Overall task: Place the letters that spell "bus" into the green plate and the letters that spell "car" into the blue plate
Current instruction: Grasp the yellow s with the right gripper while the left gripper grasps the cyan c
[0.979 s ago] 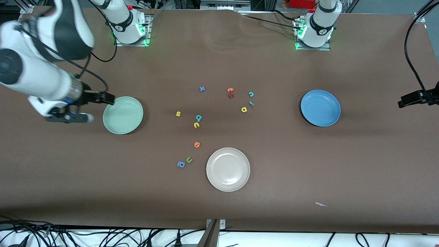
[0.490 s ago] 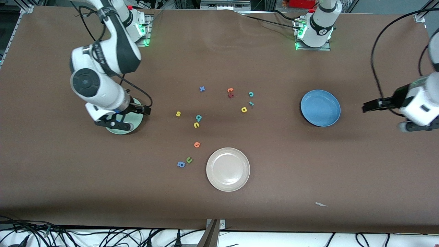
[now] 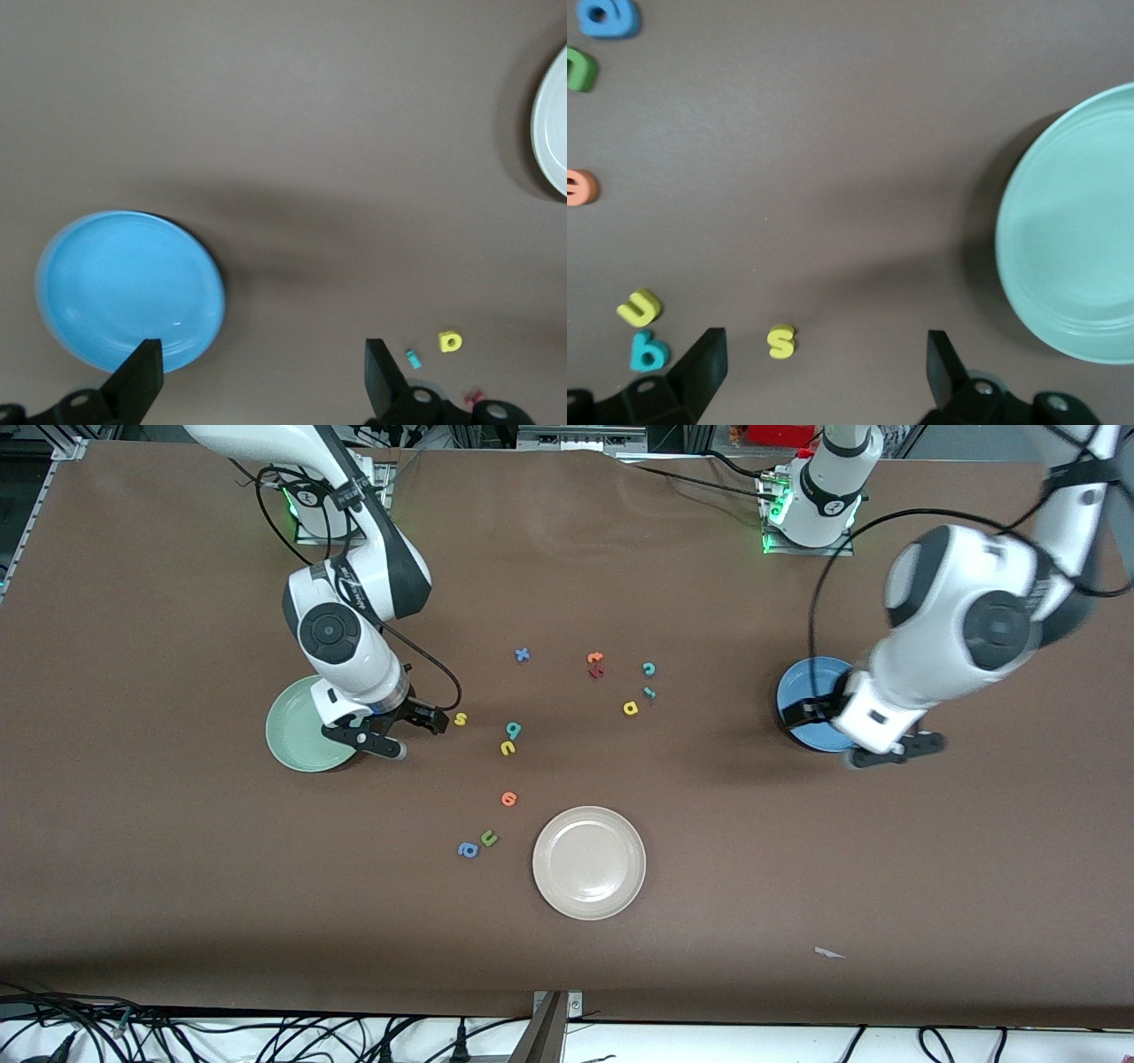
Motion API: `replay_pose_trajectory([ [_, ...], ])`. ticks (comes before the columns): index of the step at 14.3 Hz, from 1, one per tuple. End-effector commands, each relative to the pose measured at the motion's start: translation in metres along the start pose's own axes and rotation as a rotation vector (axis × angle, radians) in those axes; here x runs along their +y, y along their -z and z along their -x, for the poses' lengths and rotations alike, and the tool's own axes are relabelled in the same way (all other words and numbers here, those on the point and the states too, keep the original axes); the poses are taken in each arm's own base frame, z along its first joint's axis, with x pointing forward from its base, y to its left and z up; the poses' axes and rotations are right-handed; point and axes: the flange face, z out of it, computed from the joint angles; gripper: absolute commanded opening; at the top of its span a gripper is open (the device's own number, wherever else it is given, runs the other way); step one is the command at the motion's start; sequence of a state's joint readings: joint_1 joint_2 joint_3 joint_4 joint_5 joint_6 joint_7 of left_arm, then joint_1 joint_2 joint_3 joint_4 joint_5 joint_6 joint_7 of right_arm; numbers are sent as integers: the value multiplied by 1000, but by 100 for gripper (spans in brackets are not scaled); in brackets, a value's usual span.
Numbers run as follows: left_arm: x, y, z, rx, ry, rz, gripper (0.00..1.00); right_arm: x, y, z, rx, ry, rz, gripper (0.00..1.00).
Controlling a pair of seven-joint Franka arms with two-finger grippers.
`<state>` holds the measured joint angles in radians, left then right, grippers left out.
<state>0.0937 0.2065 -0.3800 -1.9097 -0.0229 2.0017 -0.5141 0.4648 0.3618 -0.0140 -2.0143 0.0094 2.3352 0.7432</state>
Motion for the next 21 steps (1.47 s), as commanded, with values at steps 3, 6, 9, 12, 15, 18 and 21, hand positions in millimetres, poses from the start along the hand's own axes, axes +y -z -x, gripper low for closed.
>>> replay_pose_trajectory([
  [3, 37, -90, 92, 19, 29, 1, 99, -12, -33, 29, 10, -26, -32, 82],
  [6, 52, -126, 113, 1, 59, 20, 93, -21, -51, 37, 10, -63, -46, 71],
  [9, 75, -155, 125, -22, 93, 61, 87, -28, -62, 43, 9, -57, -55, 58],
  [12, 111, -188, 152, -32, 136, 104, 87, -29, -72, 43, 15, -54, -64, 58],
  [15, 119, -214, 169, -83, 124, 78, 82, -35, -83, 49, 18, -42, -74, 58],
  [18, 123, -230, 179, -110, 118, 59, 81, -38, -86, 52, 17, -35, -74, 58],
  [21, 120, -232, 176, -84, 103, 37, 74, -35, -94, 55, 8, -35, -64, 58],
])
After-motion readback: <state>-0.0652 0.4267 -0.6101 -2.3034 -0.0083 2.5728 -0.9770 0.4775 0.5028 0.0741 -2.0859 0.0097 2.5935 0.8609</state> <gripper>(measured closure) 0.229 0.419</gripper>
